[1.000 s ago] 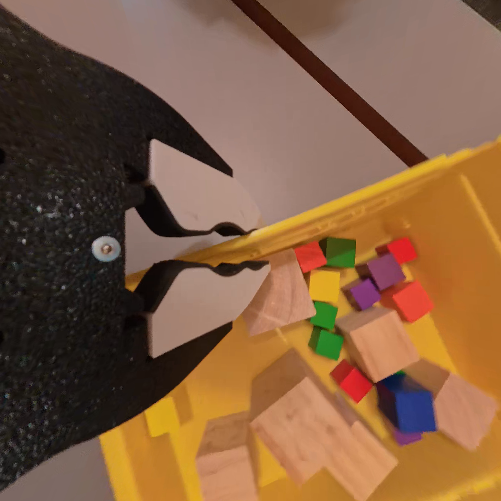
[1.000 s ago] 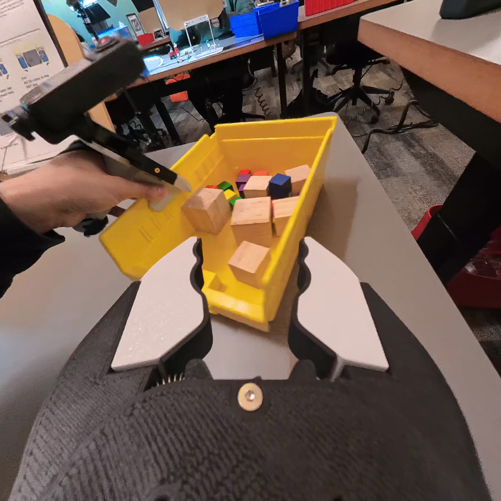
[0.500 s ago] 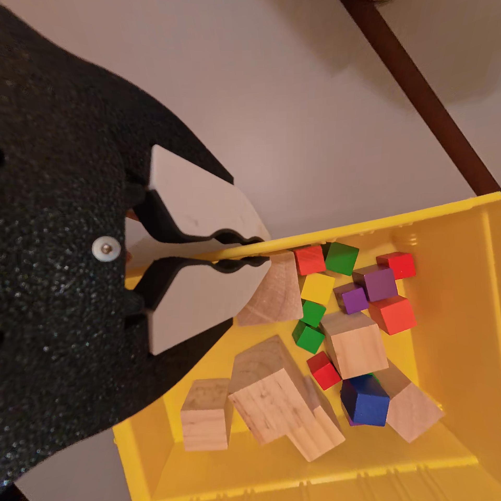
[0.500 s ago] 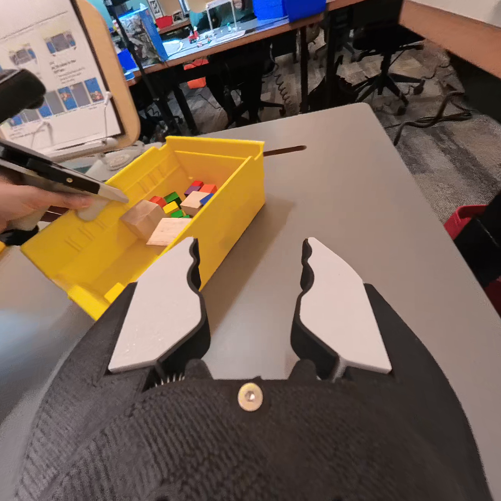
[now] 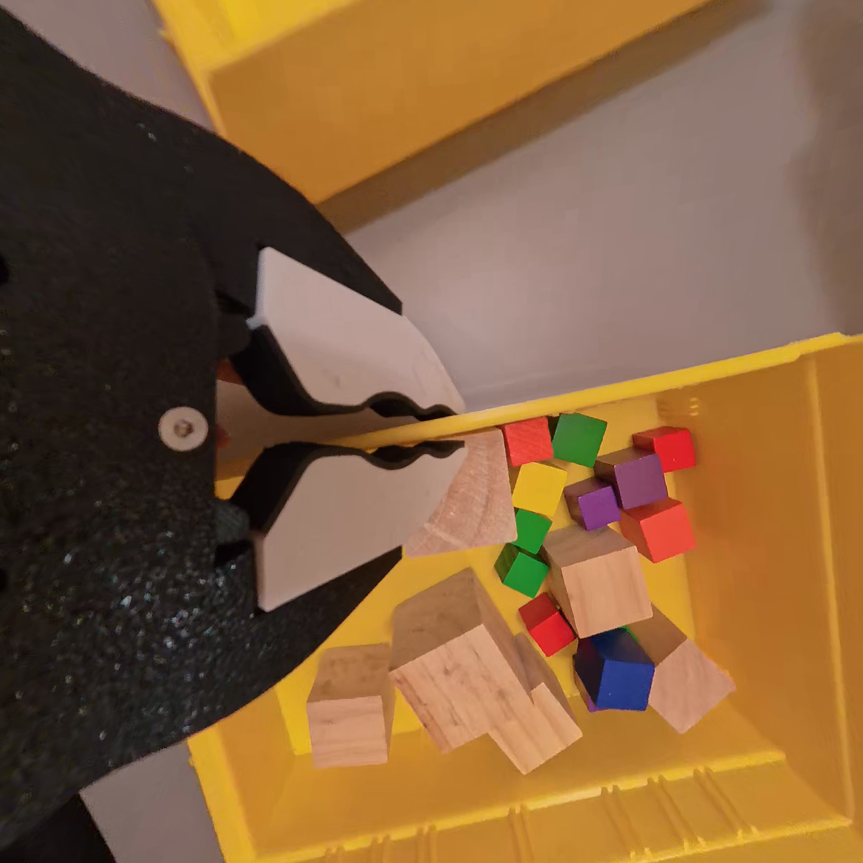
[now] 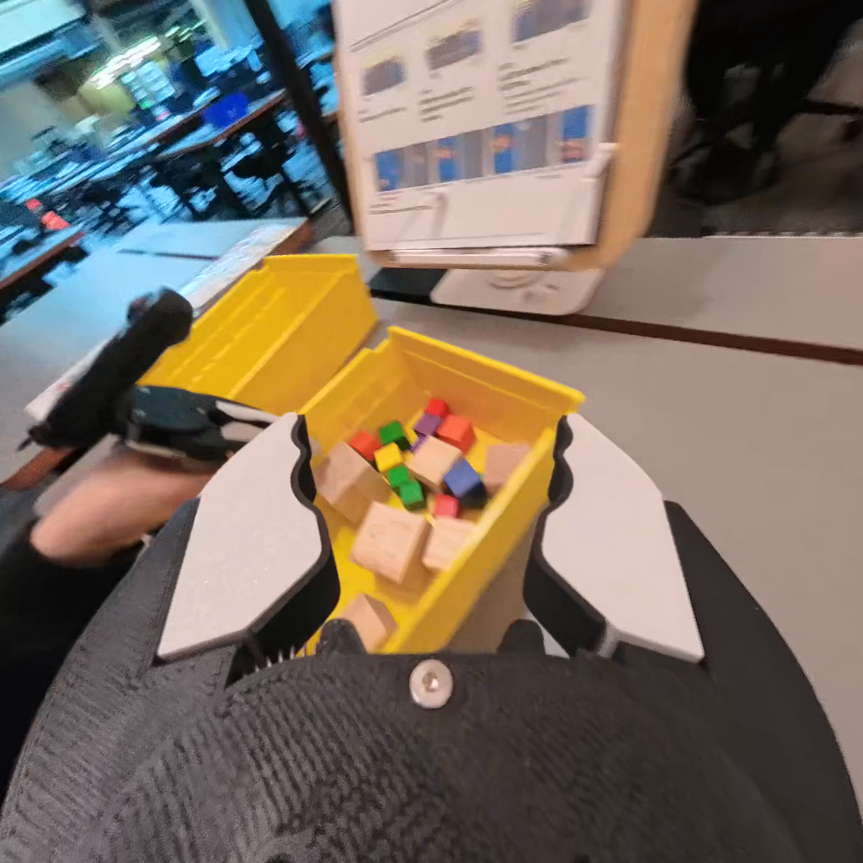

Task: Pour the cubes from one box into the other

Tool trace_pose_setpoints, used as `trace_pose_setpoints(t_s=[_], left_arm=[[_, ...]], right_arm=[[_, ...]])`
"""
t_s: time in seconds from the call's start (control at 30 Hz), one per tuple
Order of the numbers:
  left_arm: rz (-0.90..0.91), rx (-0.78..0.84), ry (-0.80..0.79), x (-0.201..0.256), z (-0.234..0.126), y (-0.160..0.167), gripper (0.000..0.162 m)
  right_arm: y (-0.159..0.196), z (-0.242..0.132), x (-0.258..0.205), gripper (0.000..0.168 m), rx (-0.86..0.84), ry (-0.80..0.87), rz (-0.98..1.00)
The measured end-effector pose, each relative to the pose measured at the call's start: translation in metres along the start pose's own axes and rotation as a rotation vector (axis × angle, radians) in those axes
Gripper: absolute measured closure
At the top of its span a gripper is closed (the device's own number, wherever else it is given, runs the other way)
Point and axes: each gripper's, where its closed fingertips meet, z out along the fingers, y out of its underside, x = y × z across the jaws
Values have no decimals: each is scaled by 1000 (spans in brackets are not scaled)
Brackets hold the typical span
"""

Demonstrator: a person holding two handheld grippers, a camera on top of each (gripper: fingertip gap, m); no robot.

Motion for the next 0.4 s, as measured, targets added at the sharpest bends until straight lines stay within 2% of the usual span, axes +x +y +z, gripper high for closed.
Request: trace_pose_setpoints(t_s=[0.03, 0.13, 0.2, 0.3, 0.4], left_arm=[[-4, 7, -11, -6, -7, 9, 155], [-34, 57, -47, -21, -23, 29, 155], [-61, 104, -64, -29, -31, 39, 155], [-63, 160, -60, -34, -38, 48, 153], [-56, 190, -31, -34, -42, 53, 150]], right_arm=[[-9, 23, -20, 67, -29, -41, -10], [-30, 93, -71, 63, -90, -112, -25], [-30, 140, -105, 63, -164, -156, -22], [-11, 205, -146, 63, -316, -184, -61], [22, 259, -157, 63, -504, -108, -111]])
